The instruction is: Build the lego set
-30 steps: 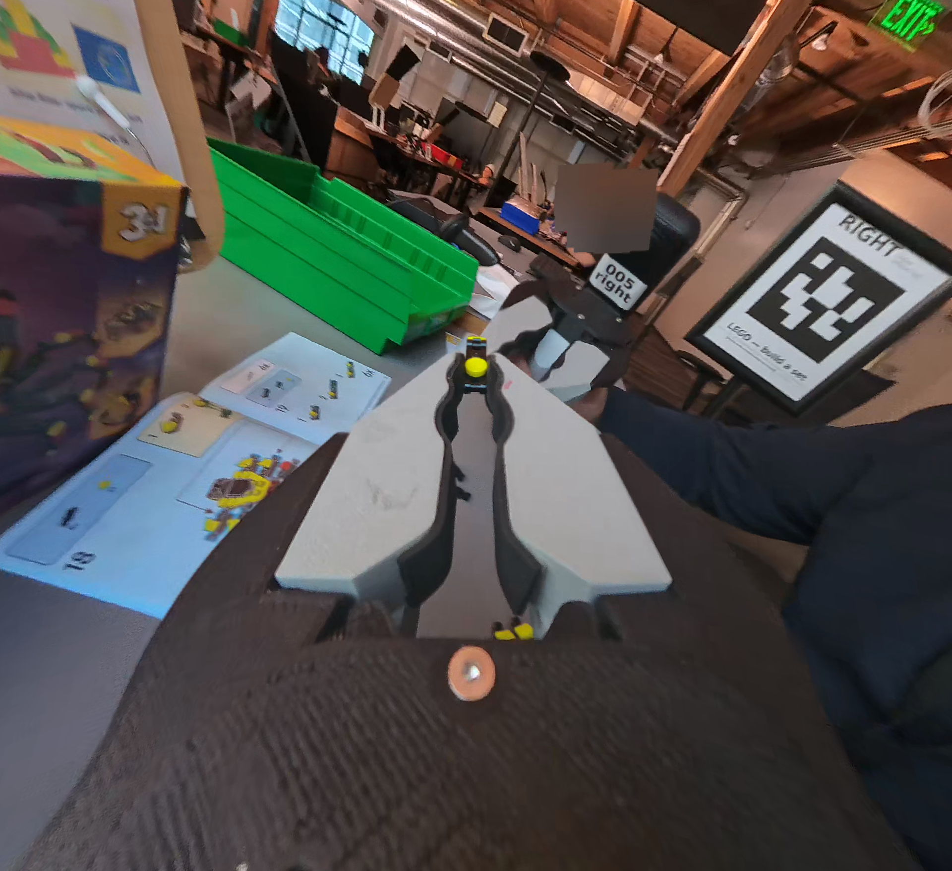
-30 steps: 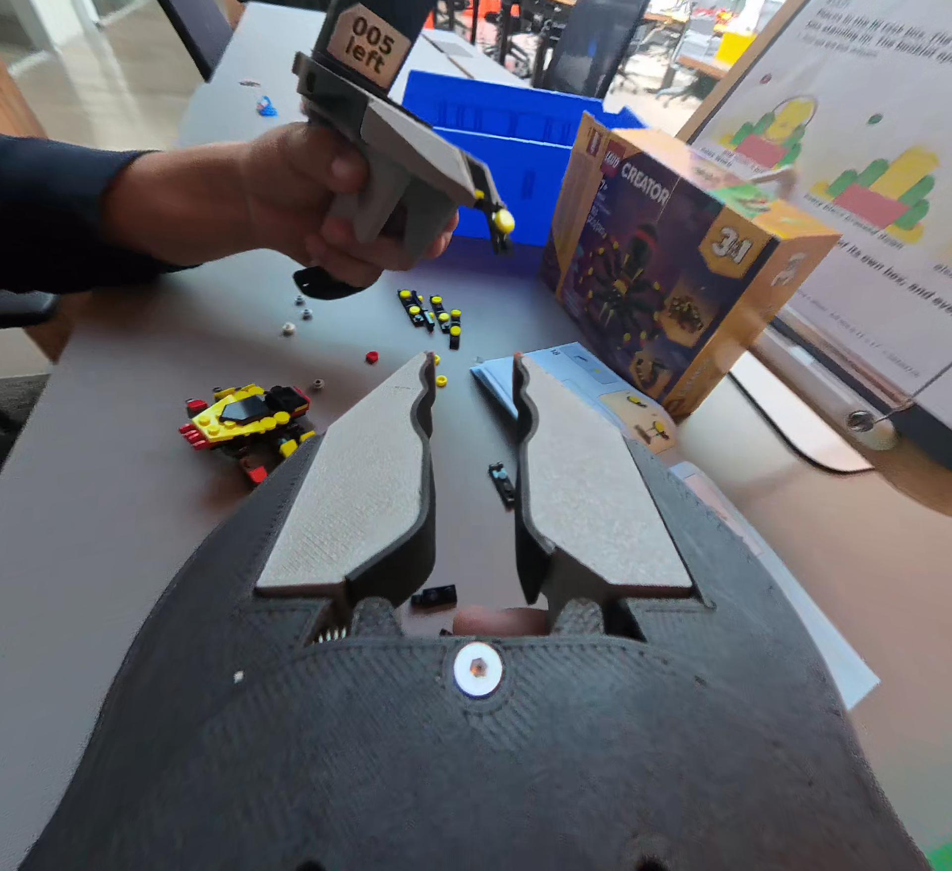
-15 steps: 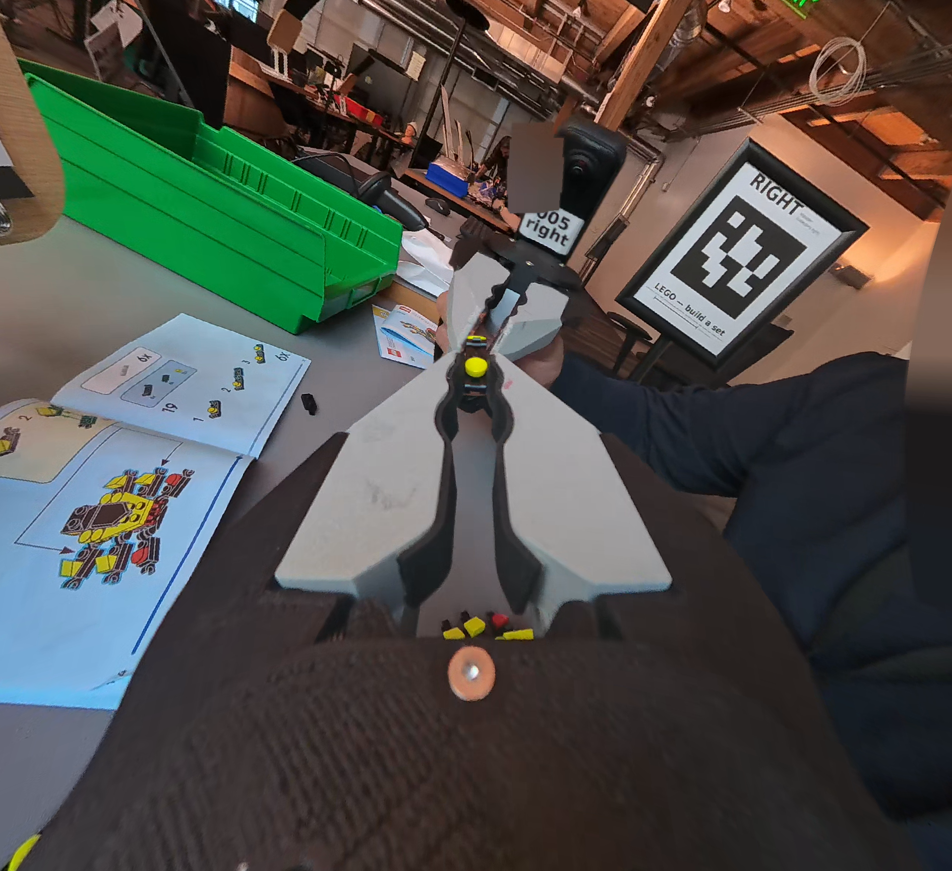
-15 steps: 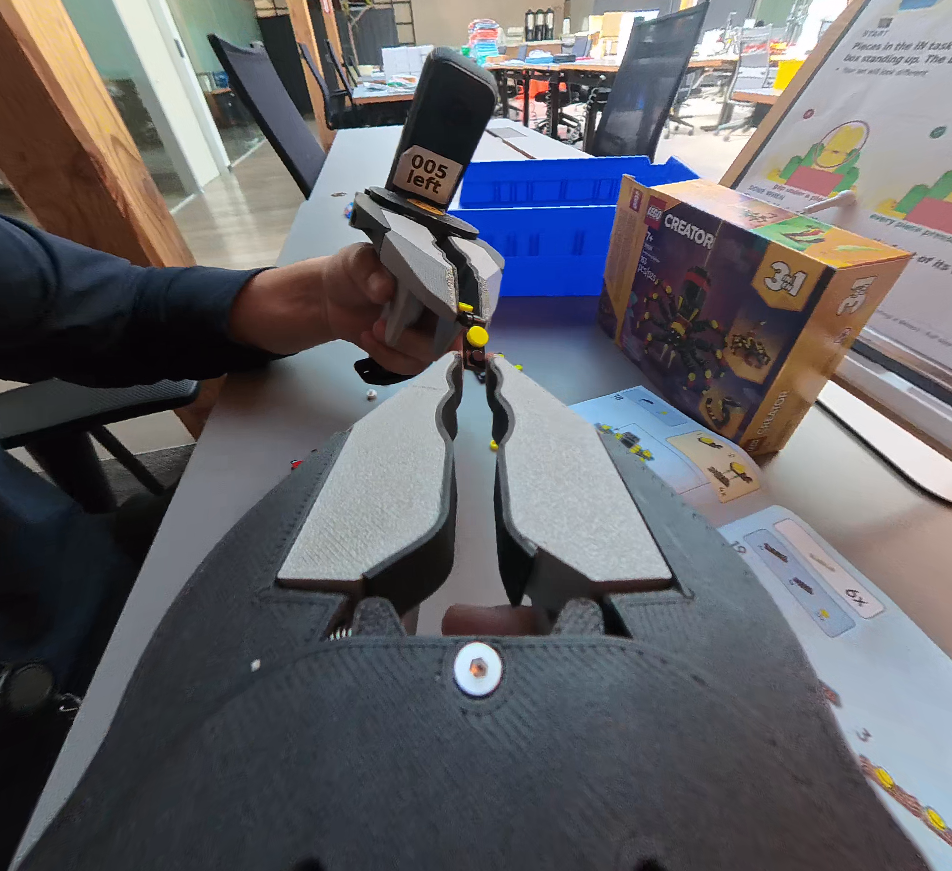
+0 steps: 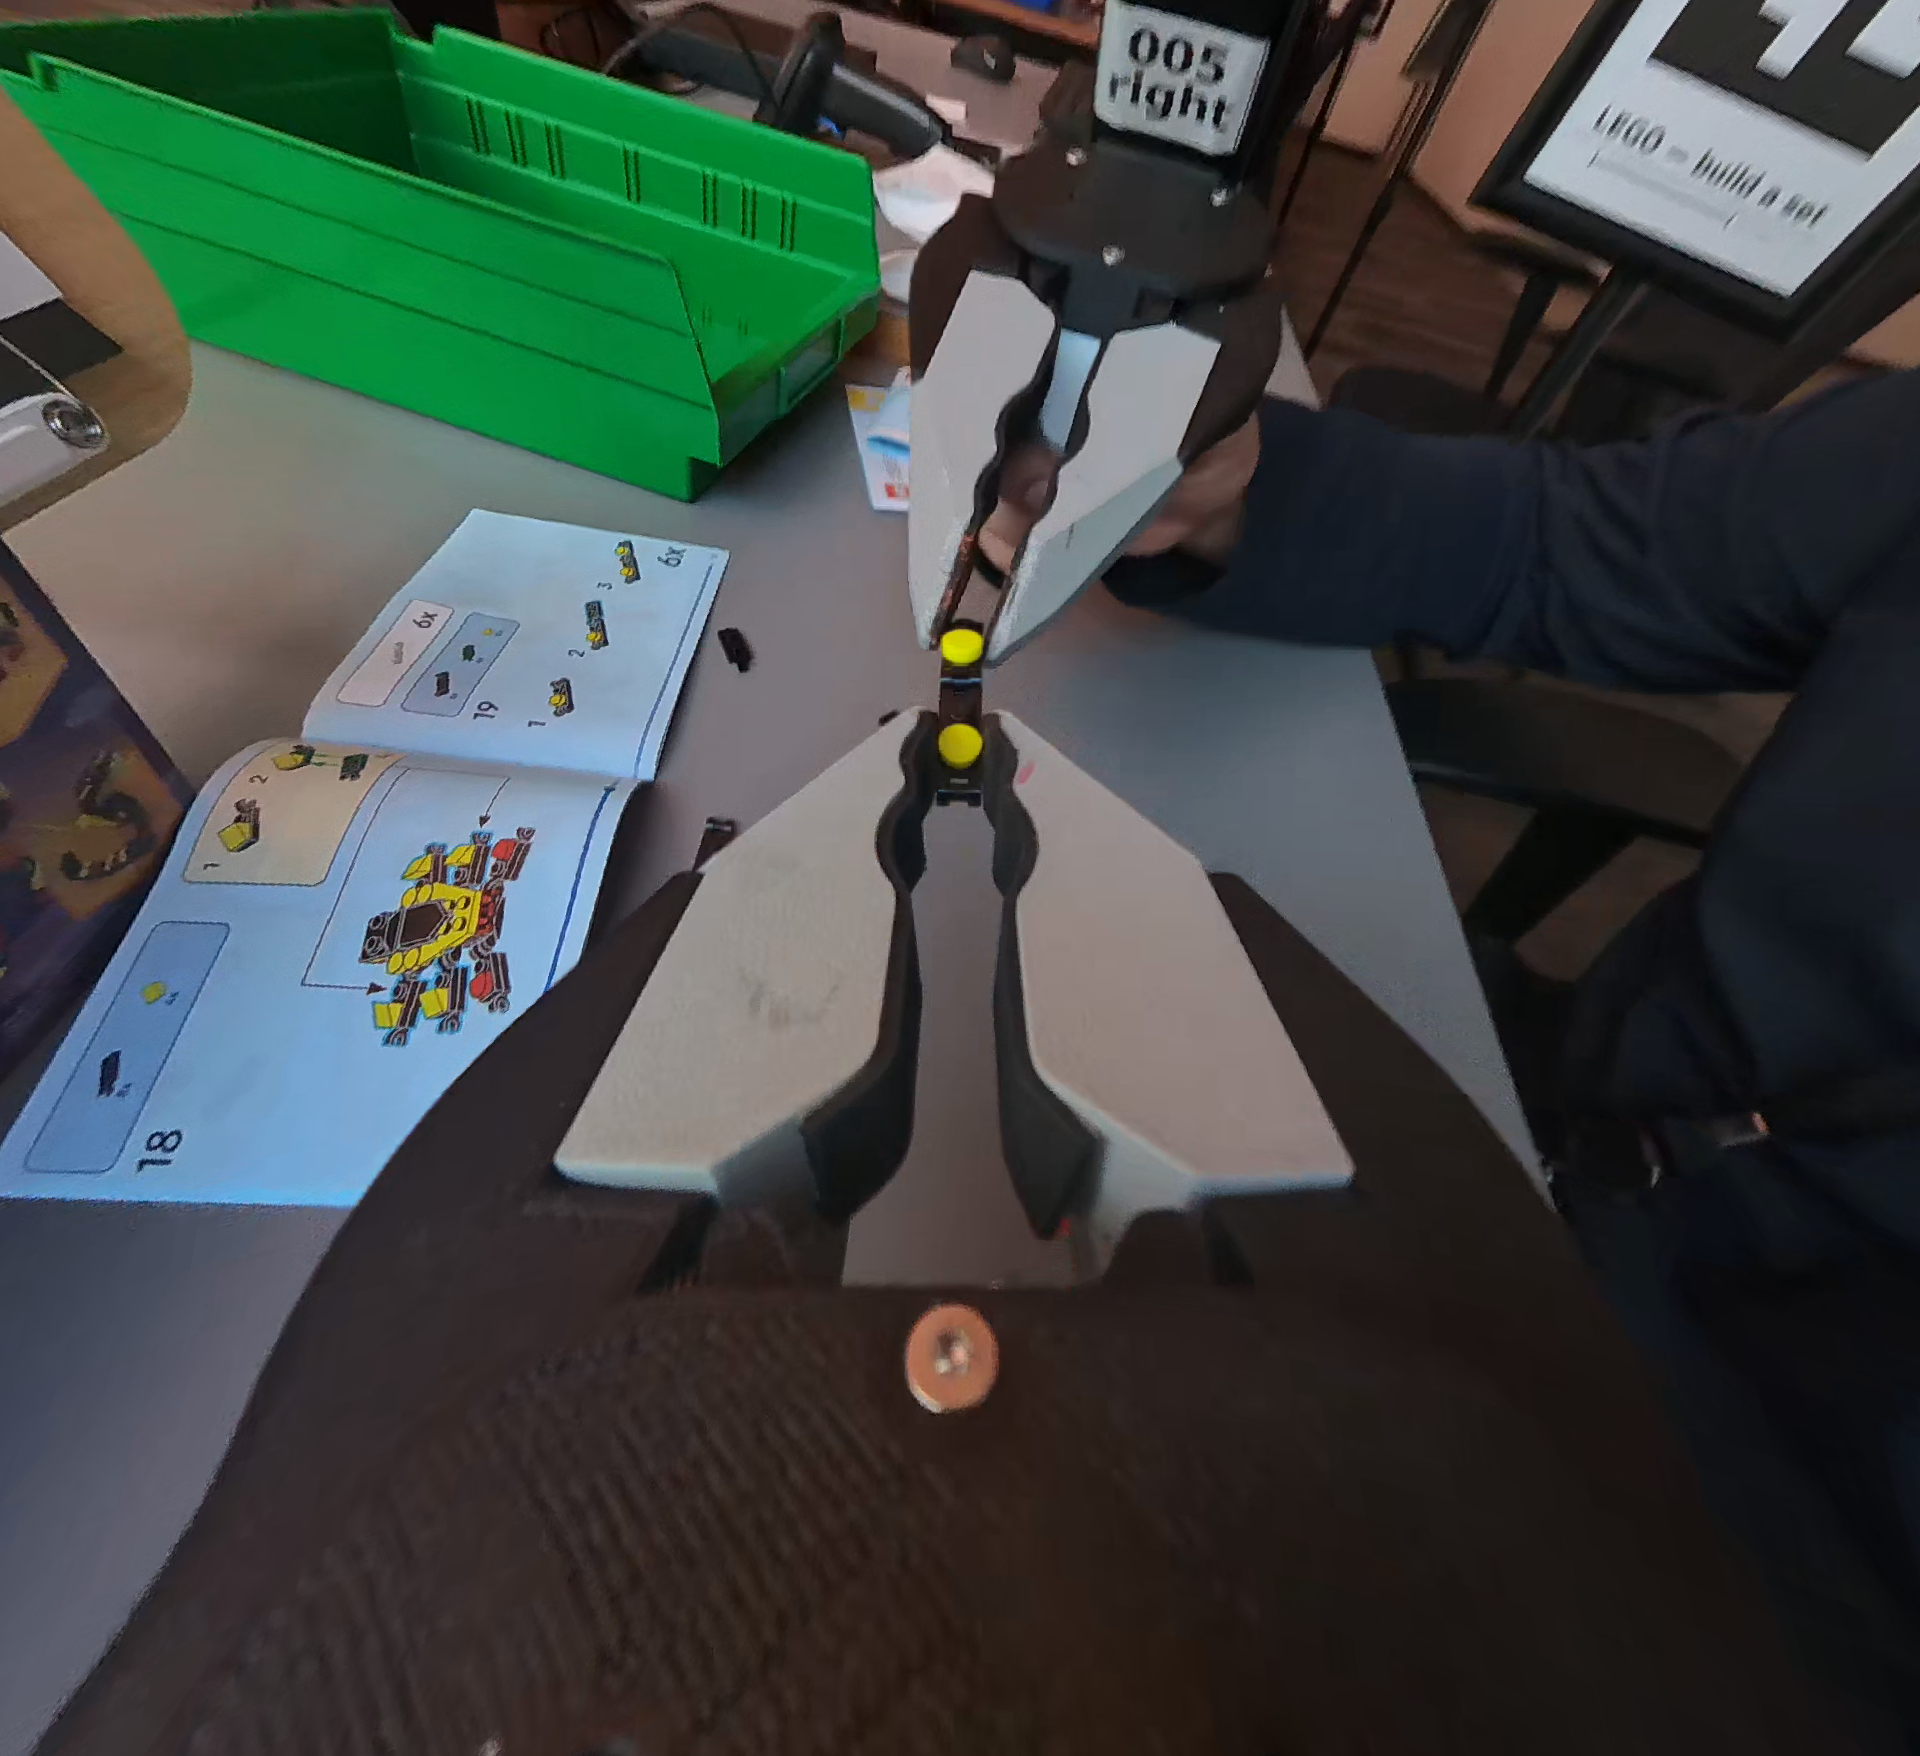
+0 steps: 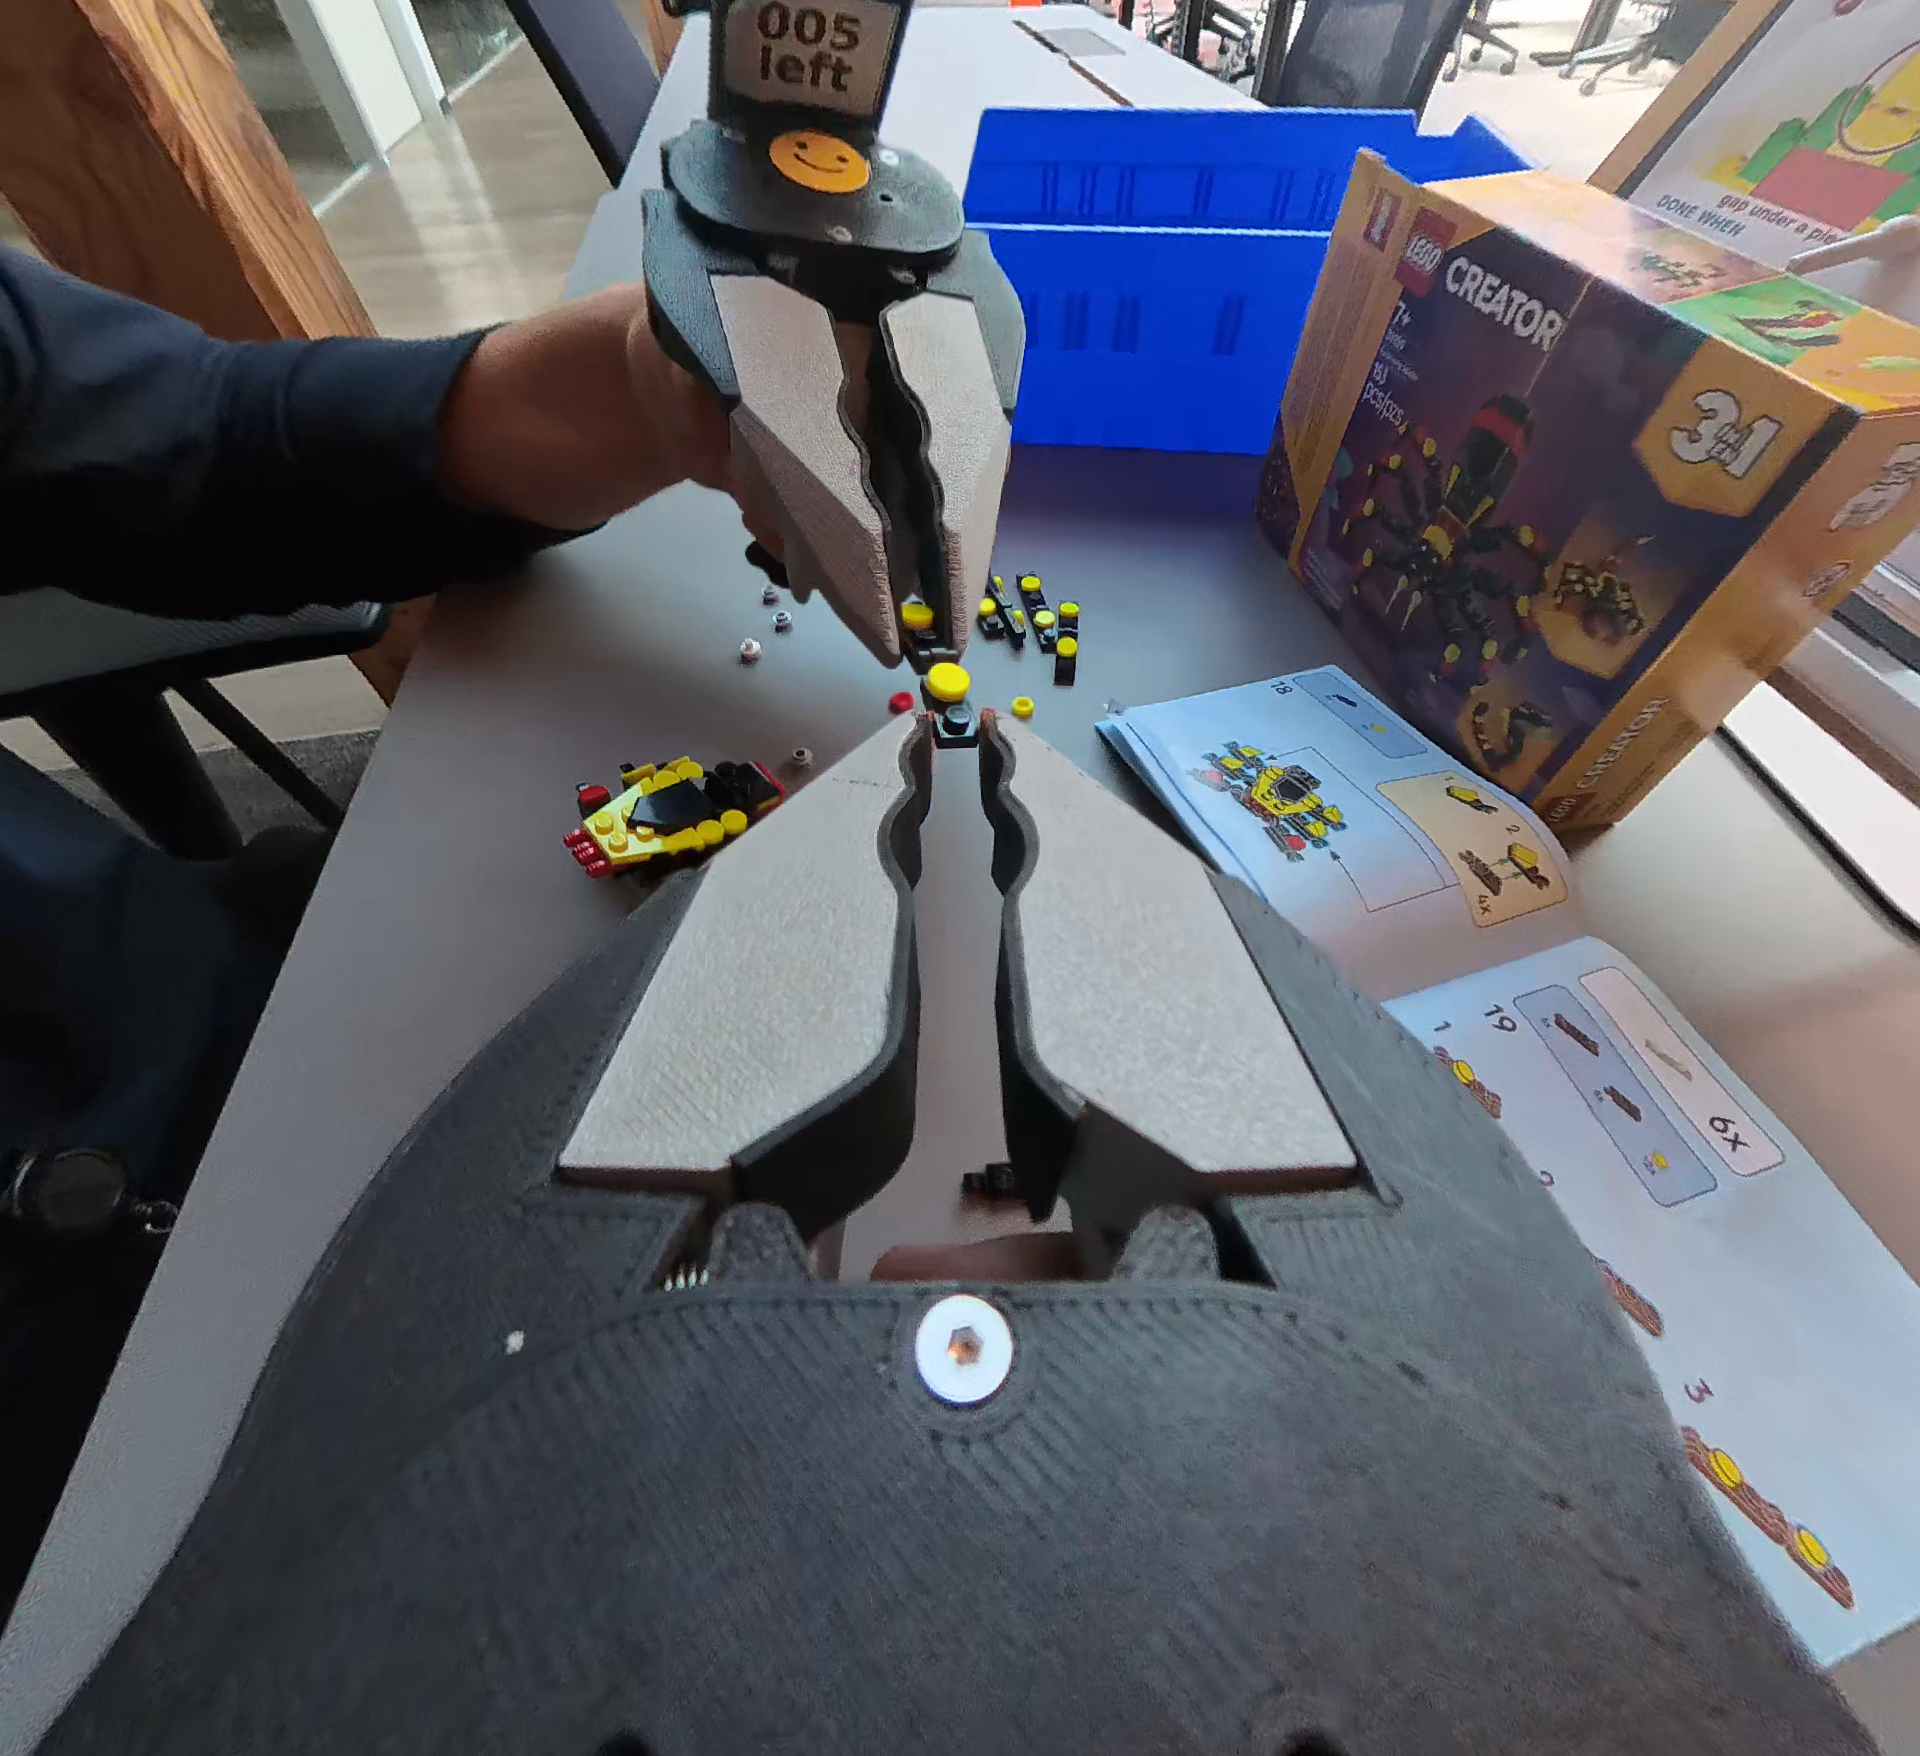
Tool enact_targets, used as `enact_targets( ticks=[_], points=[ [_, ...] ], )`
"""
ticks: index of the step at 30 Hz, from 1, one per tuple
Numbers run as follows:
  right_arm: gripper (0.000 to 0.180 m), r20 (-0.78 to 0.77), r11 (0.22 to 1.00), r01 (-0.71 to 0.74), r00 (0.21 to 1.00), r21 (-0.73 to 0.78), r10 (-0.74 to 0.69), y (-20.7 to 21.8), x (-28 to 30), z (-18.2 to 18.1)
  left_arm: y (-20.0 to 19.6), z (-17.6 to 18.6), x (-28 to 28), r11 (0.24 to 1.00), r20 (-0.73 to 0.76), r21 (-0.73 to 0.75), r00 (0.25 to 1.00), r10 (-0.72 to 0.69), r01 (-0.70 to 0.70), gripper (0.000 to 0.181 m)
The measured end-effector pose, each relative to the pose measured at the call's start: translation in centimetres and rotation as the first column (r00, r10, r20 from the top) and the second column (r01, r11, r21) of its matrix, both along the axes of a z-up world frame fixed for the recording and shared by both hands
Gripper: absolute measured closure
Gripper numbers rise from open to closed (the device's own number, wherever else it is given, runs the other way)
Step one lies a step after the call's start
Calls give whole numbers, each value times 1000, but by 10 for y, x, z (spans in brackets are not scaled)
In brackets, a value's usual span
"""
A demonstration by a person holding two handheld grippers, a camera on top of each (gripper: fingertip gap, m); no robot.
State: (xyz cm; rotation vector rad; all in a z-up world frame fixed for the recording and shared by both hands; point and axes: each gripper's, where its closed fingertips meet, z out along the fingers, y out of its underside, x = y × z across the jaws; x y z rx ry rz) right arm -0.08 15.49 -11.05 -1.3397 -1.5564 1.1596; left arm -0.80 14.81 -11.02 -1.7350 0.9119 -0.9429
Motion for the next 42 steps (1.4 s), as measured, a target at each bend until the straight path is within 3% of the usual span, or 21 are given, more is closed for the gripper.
enact_targets(
  ticks=[8, 21, 23, 29, 32, 37, 42],
  points=[
    [173, 106, 995, -23, 994, 94, 13, -2, 2, -21, -3, -26, 3, 1000, -171, 10, 985, -16, 18, 176],
    [173, 159, 991, -35, 987, 128, 14, 1, 5, -36, -1, -36, 2, 1000, -227, 21, 974, -6, 11, 176],
    [169, 164, 992, -12, 986, 124, -9, 7, 6, -39, 6, -37, -12, 999, -255, 11, 966, 38, -37, 176],
    [169, 134, 996, 76, 988, 46, -82, 31, 9, -38, 33, -35, -112, 936, -356, 21, 873, 334, -350, 175],
    [169, 137, 995, 90, 986, 36, -94, 36, 9, -41, 26, -39, -123, 939, -332, -63, 894, 300, -338, 175],
    [168, 151, 995, 87, 984, 47, -93, 36, 9, -45, 2, -69, -123, 961, -504, -115, 848, 161, -250, 176],
    [169, 162, 995, 81, 983, 51, -88, 35, 9, -49, -17, -86, -110, 971, -567, -176, 823, 37, -164, 175]
  ],
)
